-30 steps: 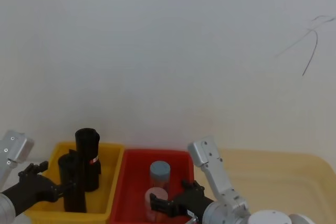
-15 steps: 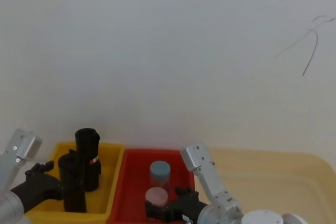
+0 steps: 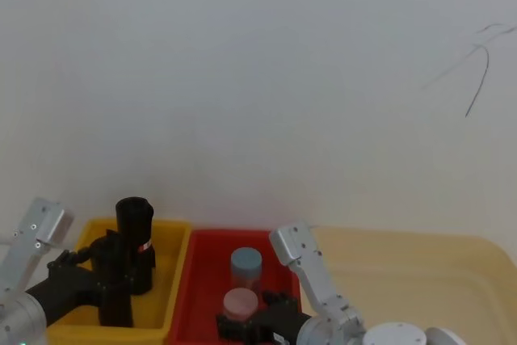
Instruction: Pick up the garbage bag with the one hand and transfer it to the other hand.
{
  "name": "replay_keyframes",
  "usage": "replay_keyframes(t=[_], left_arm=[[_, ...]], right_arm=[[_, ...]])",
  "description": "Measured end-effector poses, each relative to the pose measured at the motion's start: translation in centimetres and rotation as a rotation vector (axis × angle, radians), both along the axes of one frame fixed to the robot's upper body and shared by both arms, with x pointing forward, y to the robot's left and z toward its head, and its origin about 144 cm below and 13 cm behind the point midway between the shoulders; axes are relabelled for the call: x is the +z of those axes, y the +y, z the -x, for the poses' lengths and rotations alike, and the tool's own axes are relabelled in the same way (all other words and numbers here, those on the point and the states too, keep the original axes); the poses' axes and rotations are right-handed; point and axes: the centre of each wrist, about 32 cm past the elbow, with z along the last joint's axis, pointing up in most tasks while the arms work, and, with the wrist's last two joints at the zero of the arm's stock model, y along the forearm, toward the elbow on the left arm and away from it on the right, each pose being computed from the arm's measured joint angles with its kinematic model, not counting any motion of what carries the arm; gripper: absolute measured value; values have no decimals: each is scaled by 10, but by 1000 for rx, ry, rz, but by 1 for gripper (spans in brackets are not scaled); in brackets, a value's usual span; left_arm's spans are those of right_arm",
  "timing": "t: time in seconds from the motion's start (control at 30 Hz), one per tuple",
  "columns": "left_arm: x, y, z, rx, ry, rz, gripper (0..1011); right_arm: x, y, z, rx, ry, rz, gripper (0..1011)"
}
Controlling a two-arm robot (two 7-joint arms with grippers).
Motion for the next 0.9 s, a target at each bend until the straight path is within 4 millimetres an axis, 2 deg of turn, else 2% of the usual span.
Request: replay_keyframes(t=[0.9], left_arm=[[-3, -6, 5, 30, -20, 1, 1001]], right_arm=[[-8, 5, -10, 8, -8, 40, 1000]])
